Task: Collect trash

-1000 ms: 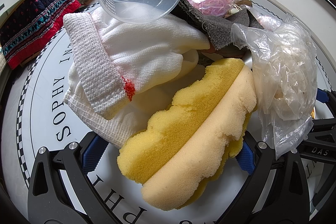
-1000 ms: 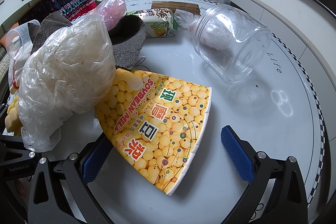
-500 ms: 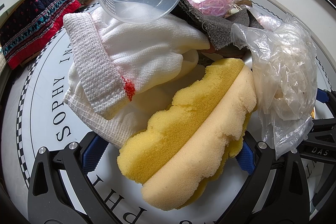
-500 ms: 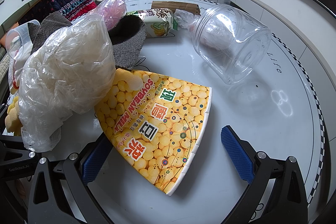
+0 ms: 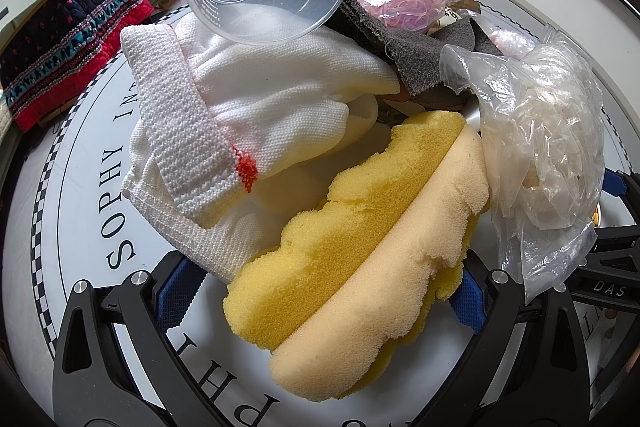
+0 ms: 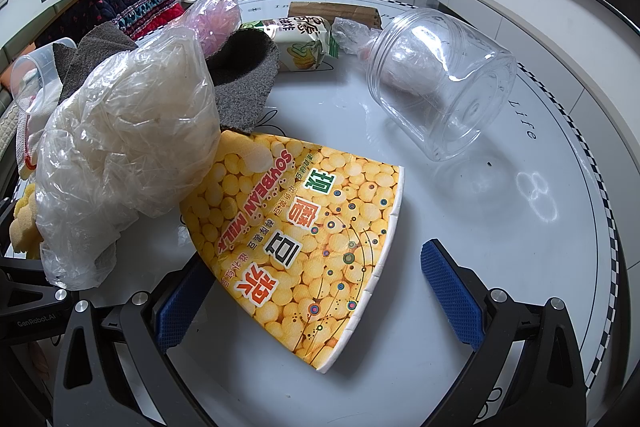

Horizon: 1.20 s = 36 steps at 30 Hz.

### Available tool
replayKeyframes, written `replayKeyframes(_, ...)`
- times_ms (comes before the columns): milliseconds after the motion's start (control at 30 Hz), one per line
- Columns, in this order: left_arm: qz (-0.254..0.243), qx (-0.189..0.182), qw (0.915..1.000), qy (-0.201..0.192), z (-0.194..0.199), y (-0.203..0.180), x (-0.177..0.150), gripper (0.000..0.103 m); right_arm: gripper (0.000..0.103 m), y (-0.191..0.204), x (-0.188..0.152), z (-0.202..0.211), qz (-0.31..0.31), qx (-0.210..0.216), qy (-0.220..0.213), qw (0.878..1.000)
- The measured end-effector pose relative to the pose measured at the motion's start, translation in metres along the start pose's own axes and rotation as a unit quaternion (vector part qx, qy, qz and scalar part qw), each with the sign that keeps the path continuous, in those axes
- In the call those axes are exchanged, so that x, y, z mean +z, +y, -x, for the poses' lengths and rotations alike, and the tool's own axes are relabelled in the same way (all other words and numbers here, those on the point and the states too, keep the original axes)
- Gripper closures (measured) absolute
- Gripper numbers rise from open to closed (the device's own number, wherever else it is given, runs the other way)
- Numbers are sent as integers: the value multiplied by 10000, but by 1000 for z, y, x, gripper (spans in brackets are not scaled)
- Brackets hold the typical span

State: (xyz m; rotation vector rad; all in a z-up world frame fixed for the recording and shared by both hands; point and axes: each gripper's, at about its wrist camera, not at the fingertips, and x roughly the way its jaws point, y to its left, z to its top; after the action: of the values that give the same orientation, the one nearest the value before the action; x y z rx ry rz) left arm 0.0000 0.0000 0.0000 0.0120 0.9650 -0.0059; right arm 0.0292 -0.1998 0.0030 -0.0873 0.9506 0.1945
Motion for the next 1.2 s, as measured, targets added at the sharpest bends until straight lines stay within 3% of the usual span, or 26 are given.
replayKeyframes(900, -21, -34, 10000, 46, 1, 0, 0, 6, 2, -1, 0, 1, 29, -33, 30, 10000)
replayKeyframes(1033, 56, -292, 9996, -9, 13, 12, -3, 6, 2, 7, 3, 18, 267, -18, -85, 9996)
replayKeyframes(1200, -10, -321, 9995, -72, 36, 24, -17, 6, 2, 19, -7, 51, 607, 98, -267, 9978)
